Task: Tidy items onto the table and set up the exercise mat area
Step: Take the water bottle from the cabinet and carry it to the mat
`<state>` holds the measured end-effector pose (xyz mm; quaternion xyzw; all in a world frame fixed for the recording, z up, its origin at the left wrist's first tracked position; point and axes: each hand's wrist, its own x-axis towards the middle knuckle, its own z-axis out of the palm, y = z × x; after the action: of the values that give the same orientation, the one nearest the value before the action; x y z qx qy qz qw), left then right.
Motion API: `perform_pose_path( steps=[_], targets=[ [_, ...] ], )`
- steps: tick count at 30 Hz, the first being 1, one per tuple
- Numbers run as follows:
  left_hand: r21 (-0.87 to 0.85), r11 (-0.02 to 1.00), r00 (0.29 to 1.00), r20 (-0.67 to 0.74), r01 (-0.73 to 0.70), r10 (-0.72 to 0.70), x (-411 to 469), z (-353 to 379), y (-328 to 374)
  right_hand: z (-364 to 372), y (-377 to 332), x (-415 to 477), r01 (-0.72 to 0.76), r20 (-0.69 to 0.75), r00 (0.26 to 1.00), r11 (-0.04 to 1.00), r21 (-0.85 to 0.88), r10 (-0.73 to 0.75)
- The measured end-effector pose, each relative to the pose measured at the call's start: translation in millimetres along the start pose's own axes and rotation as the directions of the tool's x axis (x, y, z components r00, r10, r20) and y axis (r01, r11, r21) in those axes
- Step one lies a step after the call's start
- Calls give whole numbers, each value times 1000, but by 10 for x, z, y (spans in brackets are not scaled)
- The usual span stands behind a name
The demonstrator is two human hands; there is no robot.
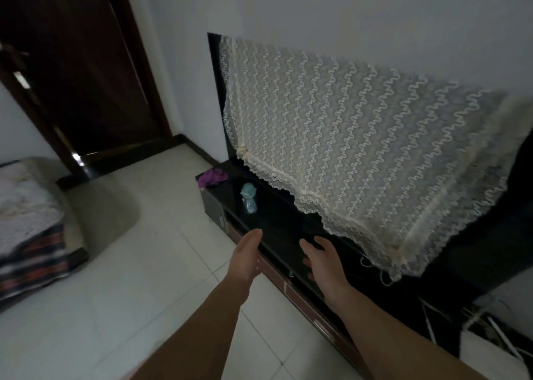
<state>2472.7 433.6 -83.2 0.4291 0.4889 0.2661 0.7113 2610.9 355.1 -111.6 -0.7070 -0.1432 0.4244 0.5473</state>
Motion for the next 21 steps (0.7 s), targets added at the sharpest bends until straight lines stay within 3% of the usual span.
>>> perform_pose_path(
  steps=[10,21],
  targets=[
    [-104,995,992,-123,0,-13,1564,-519,463,948,-491,1482,-19,91,995,994,-106,28],
    [-206,975,972,-198,85,-126,2988,-841,880,1756,-722,2930,-69,120,988,970,-234,100]
  ],
)
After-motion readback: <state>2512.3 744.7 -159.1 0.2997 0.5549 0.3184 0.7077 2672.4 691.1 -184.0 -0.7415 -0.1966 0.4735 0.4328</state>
